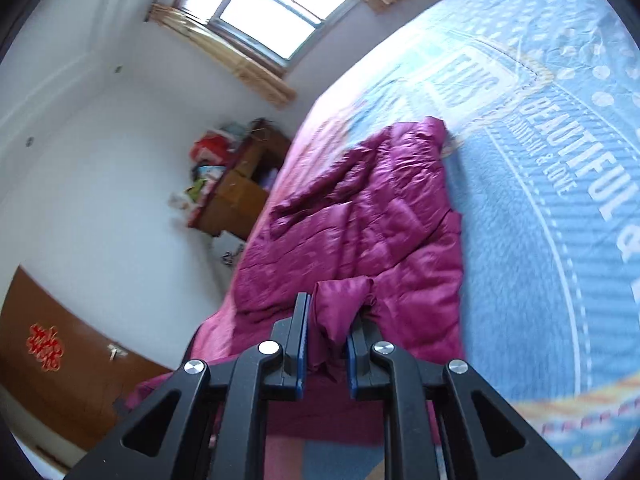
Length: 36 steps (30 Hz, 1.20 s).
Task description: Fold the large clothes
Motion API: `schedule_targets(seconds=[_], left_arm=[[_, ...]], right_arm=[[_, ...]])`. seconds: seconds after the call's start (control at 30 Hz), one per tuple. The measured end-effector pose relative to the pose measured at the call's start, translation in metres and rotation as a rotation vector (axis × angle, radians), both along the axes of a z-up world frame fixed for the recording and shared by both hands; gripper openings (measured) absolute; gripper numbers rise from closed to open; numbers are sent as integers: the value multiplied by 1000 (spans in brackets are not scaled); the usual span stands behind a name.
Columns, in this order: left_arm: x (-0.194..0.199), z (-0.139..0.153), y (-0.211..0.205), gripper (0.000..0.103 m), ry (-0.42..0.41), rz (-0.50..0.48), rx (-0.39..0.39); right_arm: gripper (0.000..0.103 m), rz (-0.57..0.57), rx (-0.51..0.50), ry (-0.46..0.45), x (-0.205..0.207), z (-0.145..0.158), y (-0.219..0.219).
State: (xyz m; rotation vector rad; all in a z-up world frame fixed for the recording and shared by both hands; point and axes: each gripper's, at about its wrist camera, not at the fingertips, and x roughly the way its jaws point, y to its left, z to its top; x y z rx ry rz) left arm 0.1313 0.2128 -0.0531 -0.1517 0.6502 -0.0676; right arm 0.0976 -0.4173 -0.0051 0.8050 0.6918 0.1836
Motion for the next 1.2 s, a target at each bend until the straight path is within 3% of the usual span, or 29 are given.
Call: schedule_targets(seconds=[0.13,0.23,0.4,0.5,0.63,0.73,0.77,0.83,0.9,1.0,1.07,1.17,1.2], left_arm=[[8,-4,-26,97,9,-97,110],[8,-6,-50,97,10,-236,173],[5,8,-84,97,-52,-445,182],[19,22,-100,100,-92,-476,196],[66,32,-113,103,-79,-508,79],[111,22,-120,103,17,-501,-43],[122,16,-123,103,47,-495,-68],[139,5,-128,103,101,-480,-106],[149,-5,-132,103,150,-470,-138],[151,-13,-133,103,186,-463,-139],[150,-14,-133,103,190,-462,-137],[148,-13,-132,103,195,-452,-160],[152,-15,-135,103,200,-447,-166]], right_arm=[[15,-55,2,52,26,-17,-10],[15,-89,12,86,40,-29,-17],[15,-110,7,122,64,-44,-20],[15,-92,-2,126,73,-47,-17],[15,-85,0,116,86,-48,-17],[16,-90,29,85,86,-45,-22],[20,-91,41,74,84,-43,-25],[41,-85,86,47,77,-37,-31],[69,-93,142,-19,62,-27,-41],[73,-108,151,-118,37,-10,-57],[73,-112,45,-132,25,1,-59],[73,-53,-177,-87,27,7,-42],[73,-40,-209,-76,29,5,-38]])
